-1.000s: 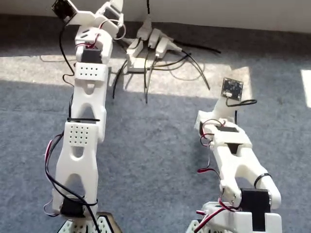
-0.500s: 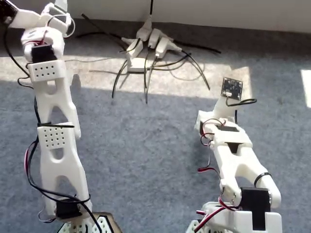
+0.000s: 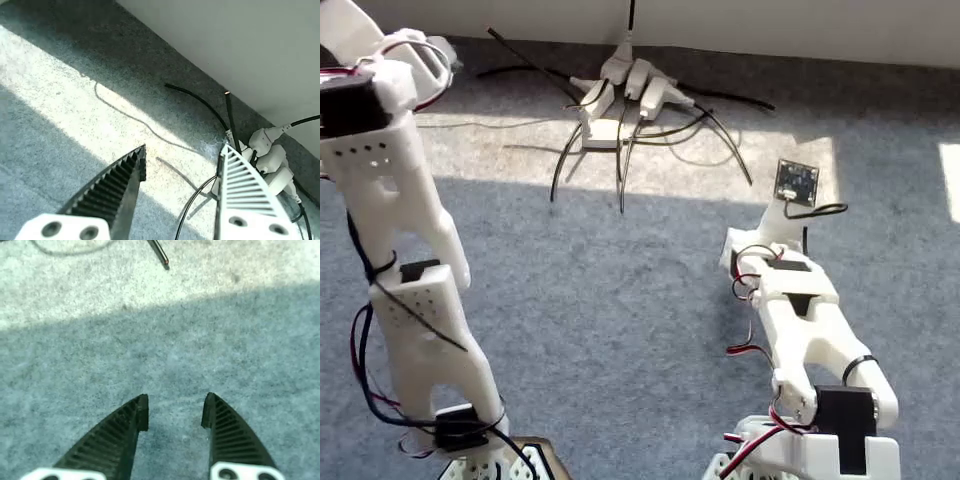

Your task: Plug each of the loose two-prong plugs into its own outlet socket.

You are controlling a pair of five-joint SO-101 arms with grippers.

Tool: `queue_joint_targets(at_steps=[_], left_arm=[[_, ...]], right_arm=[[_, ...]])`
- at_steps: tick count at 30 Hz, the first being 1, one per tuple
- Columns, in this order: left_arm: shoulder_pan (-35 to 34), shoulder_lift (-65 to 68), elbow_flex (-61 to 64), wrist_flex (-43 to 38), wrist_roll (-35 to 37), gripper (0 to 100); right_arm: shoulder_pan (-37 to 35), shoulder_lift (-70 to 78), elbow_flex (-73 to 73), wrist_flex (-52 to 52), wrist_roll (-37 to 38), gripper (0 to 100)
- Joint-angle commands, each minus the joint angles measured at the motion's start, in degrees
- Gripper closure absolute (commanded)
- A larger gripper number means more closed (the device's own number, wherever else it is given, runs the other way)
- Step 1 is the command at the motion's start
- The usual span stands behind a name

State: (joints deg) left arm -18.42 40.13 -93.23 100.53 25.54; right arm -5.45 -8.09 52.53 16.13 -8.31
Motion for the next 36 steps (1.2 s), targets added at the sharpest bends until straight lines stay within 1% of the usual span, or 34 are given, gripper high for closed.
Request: queue_joint_targets(at_steps=[1,4,6,9,11,13,15,17,21,23,27,31,33,34,36], left_arm=[[-2.4,-15.5,-2.2,1.2,-4.0,76],[-4.2,-24.4,1.2,1.4,-6.1,76],[-5.9,-31.8,7.5,1.4,-6.3,76],[-8.7,-44.9,23.3,1.4,-7.2,76],[-8.7,-54.4,36.2,1.3,-8.6,76],[-8.6,-64.9,49.9,1.1,-10.4,76],[-6.0,-74.9,62.1,1.1,-11.7,76],[-2.1,-83.9,72.5,1.1,-12.6,76],[4.4,-98.1,88.7,0.4,-12.7,76],[6.5,-103.3,96.0,-1.5,-12.6,76],[9.5,-113.2,111.4,-7.5,-12.6,76],[11.6,-124.2,125.9,-11.7,-12.7,76],[14.2,-130.2,134.1,-13.8,-12.9,76],[15.3,-133.3,138.4,-15.5,-12.9,76],[16.4,-139.5,146.4,-18.5,-13.6,76]], right_arm=[[-0.2,-0.8,-2.2,0.1,0.6,81.4],[-0.2,-0.8,-2.2,0.3,0.4,81.4],[-0.2,-1.3,-2.2,0.3,0.4,81.4],[-0.4,-4.5,-1.8,0.4,0.4,81.4],[-0.4,-8.1,-1.8,1.5,0.4,81.4],[-0.6,-13.3,-2.0,5.1,0.4,81.4],[-0.7,-19.6,-2.2,8.7,0.3,81.5],[-0.7,-26.9,-2.3,12.2,0.3,81.5],[-0.5,-43.5,-1.8,15.6,0.3,82.0],[-0.6,-52.3,-0.8,17.5,0.3,86.0],[-0.7,-70.5,4.5,19.1,0.4,99.7],[-0.7,-87.4,16.3,19.2,0.5,94.5],[-0.7,-95.9,23.1,19.3,0.6,93.0],[-0.6,-98.2,26.1,19.8,0.7,92.7],[-0.4,-96.8,29.1,22.5,0.7,92.6]])
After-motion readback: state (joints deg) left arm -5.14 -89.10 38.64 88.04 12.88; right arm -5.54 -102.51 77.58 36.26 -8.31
